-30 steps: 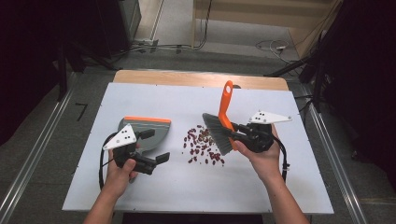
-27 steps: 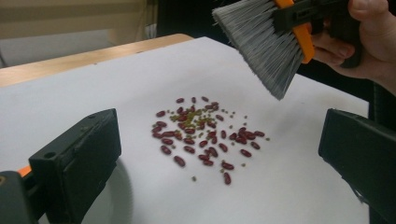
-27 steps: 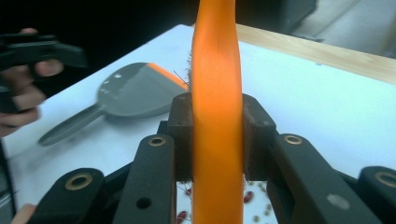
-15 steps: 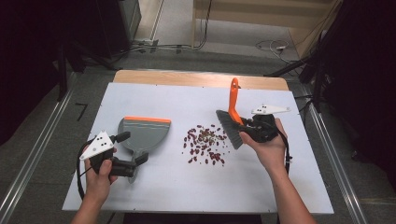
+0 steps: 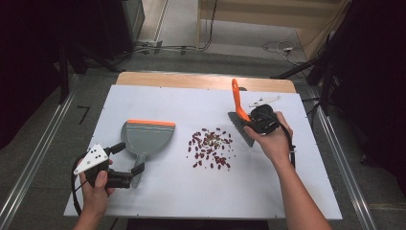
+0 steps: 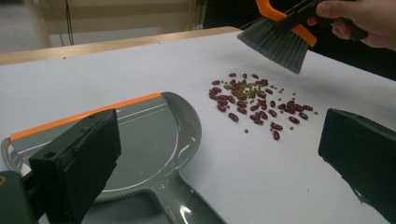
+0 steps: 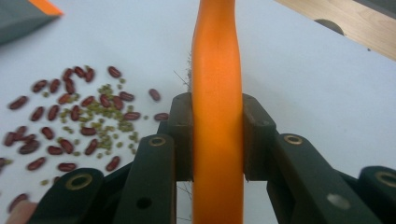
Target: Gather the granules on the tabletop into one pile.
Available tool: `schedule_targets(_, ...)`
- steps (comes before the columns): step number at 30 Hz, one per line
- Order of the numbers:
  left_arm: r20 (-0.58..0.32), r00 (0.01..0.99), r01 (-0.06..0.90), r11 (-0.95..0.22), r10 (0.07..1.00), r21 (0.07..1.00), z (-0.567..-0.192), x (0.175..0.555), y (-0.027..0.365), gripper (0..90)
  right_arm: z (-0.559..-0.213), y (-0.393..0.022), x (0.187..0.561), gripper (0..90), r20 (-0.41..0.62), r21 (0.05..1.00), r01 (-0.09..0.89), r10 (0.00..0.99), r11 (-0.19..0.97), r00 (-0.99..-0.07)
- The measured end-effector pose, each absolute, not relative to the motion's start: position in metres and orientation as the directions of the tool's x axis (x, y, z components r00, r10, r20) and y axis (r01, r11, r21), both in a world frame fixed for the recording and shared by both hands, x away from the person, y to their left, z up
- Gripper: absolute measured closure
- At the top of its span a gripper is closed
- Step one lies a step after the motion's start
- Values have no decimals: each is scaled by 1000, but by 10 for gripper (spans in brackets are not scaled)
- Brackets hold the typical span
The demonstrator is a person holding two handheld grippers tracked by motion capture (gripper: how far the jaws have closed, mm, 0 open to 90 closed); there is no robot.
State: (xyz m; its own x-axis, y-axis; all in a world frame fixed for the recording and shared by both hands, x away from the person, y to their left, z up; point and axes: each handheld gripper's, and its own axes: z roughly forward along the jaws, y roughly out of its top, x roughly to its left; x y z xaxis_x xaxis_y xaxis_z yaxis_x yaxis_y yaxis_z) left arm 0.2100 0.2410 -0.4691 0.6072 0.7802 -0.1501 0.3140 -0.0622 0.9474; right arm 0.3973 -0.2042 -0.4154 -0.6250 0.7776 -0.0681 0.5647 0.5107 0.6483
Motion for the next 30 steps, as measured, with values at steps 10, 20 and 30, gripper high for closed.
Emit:
schedule_targets(10,-131,597,310,-77,791,948,-471,211,243,0,-435,-173,421,688,-245,497,593,758,634,-605)
schedule_targets(20,-133,586,315,-73,800,946,-472,210,246,0,-442,-135,413,690,-274,435,575,710,693,-649)
schedule_targets(30,-123,566,303,-67,815,951,-471,209,247,0,-442,-126,387,687,-224,436,531,659,726,-718)
